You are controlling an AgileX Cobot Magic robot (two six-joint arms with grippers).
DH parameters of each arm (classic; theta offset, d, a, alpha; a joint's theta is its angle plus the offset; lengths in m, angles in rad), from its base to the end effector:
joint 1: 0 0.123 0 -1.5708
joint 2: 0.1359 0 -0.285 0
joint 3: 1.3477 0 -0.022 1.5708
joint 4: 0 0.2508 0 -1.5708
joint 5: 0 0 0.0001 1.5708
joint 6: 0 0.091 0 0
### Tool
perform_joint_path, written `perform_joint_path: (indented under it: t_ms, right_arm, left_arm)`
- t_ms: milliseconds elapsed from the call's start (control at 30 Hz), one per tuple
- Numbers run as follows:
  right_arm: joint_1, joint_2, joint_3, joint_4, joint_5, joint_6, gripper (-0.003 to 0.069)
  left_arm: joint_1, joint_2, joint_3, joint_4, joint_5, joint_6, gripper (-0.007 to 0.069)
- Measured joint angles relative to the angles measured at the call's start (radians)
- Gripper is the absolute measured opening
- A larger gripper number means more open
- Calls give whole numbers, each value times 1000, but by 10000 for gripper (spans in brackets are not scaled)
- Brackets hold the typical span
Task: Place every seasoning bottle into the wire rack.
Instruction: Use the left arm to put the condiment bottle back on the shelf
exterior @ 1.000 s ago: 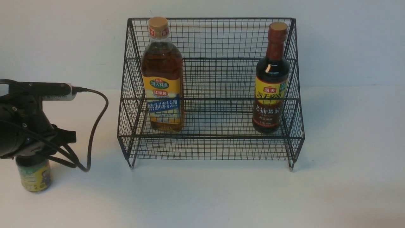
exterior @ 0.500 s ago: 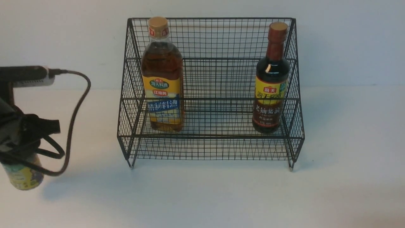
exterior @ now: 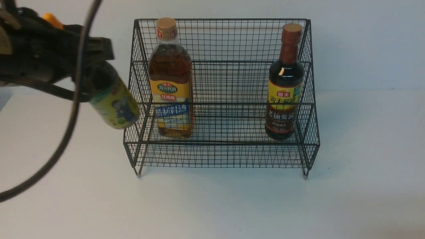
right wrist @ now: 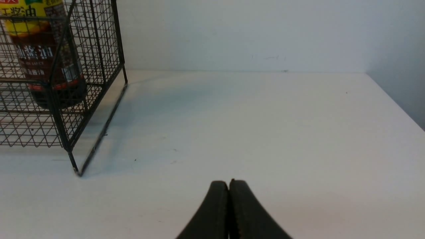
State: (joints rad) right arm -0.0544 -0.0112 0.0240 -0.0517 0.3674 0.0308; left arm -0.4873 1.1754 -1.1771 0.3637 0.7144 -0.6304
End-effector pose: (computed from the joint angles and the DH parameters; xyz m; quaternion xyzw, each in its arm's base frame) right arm 0.0526 -0.0046 0.1727 0.0204 0.8023 -0.0289 0.5958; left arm 0.2292 -0.0974 0.3932 0.0049 0.8783 -0.0952 0.4685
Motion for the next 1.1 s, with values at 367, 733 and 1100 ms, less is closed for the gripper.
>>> perform_joint_path:
  t_ms: [367, 733, 1100]
  right_arm:
    - [0, 0, 0, 0, 0, 0, -15]
    - [0, 0, 0, 0, 0, 0, -15]
    - [0, 0, 0, 0, 0, 0, -15]
  left_arm:
    - [-26, 256, 0, 97, -157, -81, 342]
    - [-33, 330, -10, 130, -220, -70, 342]
    - [-42, 344, -3, 149, -286, -68, 359]
